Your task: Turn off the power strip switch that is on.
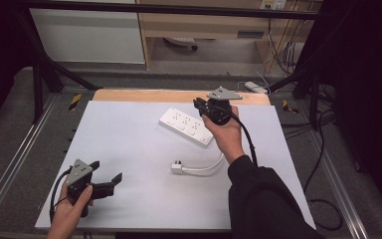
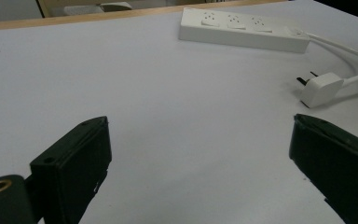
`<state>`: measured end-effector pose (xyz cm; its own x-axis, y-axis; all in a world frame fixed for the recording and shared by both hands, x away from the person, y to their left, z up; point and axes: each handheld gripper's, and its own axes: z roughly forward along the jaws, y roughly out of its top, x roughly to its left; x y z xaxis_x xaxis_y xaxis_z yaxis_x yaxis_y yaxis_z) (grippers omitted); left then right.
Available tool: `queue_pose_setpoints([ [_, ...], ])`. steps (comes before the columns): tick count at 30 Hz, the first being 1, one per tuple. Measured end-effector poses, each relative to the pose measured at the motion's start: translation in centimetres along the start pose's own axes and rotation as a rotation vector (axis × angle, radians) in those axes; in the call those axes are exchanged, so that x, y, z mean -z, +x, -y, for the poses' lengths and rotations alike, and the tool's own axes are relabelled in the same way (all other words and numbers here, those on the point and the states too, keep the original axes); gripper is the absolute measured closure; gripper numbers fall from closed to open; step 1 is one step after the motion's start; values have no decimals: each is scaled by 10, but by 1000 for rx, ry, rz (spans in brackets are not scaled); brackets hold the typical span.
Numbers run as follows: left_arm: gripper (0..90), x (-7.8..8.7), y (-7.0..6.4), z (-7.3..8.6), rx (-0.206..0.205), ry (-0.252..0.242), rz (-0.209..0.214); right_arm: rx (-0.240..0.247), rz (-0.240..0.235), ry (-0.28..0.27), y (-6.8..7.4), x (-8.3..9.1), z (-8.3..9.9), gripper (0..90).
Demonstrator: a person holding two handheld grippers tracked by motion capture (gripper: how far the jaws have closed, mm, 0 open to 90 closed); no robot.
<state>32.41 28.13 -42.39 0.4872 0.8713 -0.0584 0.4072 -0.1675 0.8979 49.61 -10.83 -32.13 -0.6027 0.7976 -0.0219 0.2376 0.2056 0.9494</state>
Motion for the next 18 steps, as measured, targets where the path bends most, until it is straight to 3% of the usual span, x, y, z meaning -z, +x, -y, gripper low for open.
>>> queue_pose_setpoints([
  [7, 56, 0, 0, 0, -1, 0, 4, -8, -8, 13, 0, -6, 1, 900],
  [18, 56, 1, -1, 0, 4, 3, 3, -1, -28, 43, 3, -19, 5, 900],
])
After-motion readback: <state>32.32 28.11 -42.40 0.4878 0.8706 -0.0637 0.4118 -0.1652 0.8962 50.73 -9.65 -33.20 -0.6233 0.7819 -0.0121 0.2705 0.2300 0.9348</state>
